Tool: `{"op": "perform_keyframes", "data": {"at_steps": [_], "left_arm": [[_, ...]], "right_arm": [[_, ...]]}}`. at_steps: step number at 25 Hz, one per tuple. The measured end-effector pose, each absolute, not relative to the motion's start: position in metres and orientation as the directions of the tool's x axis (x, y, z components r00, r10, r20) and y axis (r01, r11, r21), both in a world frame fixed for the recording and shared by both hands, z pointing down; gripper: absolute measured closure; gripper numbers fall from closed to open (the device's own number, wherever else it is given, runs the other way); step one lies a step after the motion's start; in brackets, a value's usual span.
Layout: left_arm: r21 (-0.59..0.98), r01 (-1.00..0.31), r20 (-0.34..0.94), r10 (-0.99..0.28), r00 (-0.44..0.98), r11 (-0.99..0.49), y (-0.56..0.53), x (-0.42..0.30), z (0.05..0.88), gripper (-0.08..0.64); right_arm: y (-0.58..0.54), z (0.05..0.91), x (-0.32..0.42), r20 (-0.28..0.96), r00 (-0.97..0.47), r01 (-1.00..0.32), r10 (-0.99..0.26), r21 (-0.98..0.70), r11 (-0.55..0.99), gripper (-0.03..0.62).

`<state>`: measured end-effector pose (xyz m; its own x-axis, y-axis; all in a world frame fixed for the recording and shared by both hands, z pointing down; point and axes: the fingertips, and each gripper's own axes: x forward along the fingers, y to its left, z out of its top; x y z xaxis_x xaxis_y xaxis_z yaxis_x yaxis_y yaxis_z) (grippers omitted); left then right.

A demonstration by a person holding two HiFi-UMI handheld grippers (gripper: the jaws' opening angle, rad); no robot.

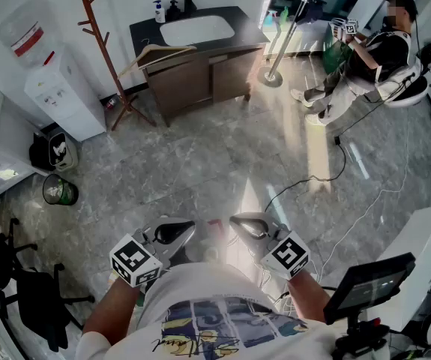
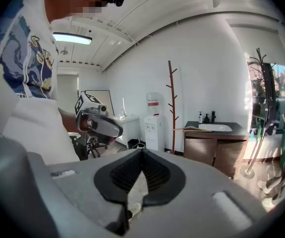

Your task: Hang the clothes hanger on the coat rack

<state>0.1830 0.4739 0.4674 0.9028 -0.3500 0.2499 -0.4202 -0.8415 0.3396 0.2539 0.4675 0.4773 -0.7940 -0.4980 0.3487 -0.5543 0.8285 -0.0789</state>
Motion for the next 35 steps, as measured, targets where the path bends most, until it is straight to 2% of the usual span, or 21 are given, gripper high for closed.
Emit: {"op": "perform_keyframes", "data": {"at_steps": [17,24,31,35], "left_arm": [[0.376,-0.511,0.206,-0.468,0.86,-0.773,0.343,0.054,0.466,0.558],[0.393,-0.531,0.205,-0.492,0.846,-0.751,0.284,-0.006,0.475,0.557],[0.46,-0.54,0.188,-0.517,0.835,-0.705,0.206,-0.014,0.489,0.498],[0.457,-0.588,0.211,-0.561,0.801,-0.668,0.14,-0.017,0.499,0.475]], "right_arm": [[0.334,0.478,0.128,0.415,-0.794,-0.503,-0.445,-0.036,0.864,0.588],[0.276,0.476,0.061,0.407,-0.803,-0.489,-0.436,-0.03,0.872,0.522],[0.199,0.485,0.064,0.426,-0.806,-0.475,-0.411,-0.053,0.878,0.515],[0.135,0.491,0.067,0.41,-0.828,-0.442,-0.382,-0.058,0.895,0.514]]}}
